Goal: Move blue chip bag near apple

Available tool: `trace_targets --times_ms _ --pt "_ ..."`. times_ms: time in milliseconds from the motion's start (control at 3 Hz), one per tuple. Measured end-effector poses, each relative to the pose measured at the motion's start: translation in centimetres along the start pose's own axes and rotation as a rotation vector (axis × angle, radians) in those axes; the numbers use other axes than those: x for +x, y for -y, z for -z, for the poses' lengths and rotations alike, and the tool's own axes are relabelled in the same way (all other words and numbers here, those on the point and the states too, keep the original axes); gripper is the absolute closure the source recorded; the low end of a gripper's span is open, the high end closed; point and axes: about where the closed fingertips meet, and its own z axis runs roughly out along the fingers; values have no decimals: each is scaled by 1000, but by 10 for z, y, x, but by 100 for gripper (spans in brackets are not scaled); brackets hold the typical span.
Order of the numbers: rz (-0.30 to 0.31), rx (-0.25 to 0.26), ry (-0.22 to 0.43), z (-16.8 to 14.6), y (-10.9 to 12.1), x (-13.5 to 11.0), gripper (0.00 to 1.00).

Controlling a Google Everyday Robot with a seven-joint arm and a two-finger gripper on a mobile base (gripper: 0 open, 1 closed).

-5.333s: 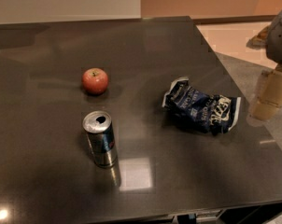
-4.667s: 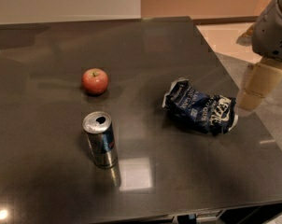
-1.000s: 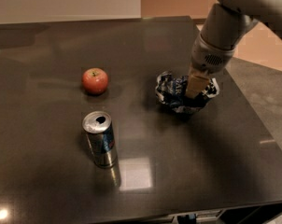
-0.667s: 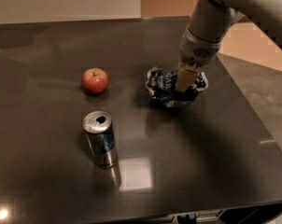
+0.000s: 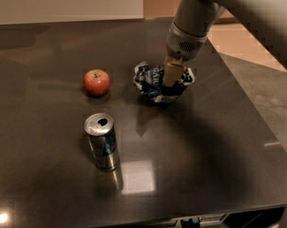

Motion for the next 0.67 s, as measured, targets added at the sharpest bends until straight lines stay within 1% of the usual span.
trace_targets --times_ms 667 --pt "25 -11 25 -12 17 -28 100"
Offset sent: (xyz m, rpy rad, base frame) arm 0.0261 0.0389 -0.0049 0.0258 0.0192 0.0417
